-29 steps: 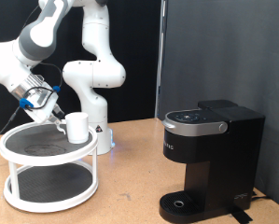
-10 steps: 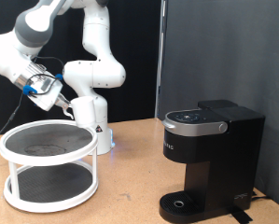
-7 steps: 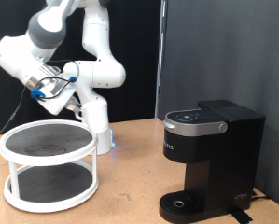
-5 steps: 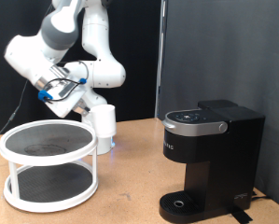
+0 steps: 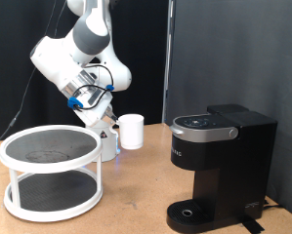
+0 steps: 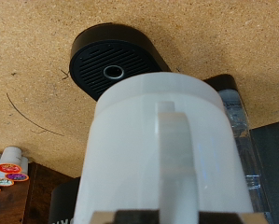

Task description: Make a cup of coffee with the keurig machine

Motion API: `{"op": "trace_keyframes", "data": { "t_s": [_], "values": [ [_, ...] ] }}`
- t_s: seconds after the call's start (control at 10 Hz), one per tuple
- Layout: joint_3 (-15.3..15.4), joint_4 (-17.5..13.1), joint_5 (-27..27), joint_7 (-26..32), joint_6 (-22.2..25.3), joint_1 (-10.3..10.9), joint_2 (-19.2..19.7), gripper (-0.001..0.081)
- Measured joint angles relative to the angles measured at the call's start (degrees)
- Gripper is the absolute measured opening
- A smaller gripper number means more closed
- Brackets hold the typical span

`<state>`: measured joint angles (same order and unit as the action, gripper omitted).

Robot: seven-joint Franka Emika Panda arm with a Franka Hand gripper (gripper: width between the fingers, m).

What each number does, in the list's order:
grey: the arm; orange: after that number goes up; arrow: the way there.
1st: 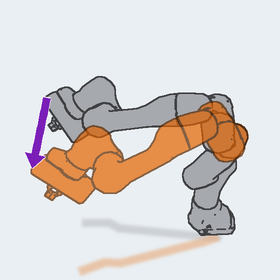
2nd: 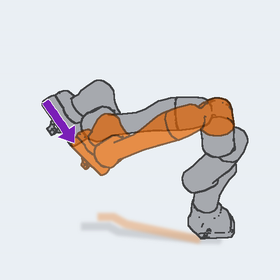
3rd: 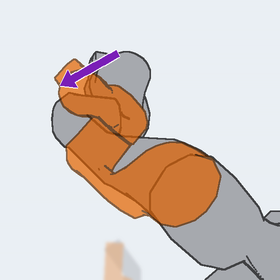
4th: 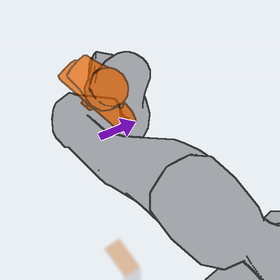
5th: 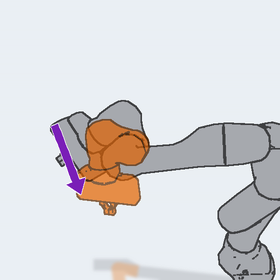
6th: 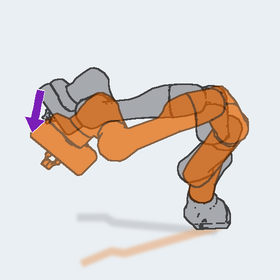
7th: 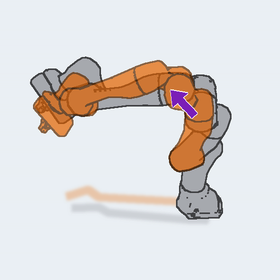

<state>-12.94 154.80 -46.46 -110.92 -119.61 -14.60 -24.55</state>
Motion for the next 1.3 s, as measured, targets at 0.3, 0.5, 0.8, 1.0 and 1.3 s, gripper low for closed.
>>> {"op": "trace_keyframes", "data": {
  "t_s": [0.3,0.5,0.8,1.0,1.3],
  "values": [
    [1.6,0.3,0.1,-1.7,-3.6,0.1,1.8,0.0],
    [4.3,0.1,-0.5,-3.2,-8.7,0.6,5.1,0.0],
    [6.8,-1.3,-4.6,-2.7,-14.6,2.6,11.1,0.0],
    [7.9,-2.6,-7.1,-1.2,-16.8,3.6,14.5,0.0],
    [9.6,-4.1,-10.8,2.0,-18.9,4.9,18.3,0.0]
  ]
}}
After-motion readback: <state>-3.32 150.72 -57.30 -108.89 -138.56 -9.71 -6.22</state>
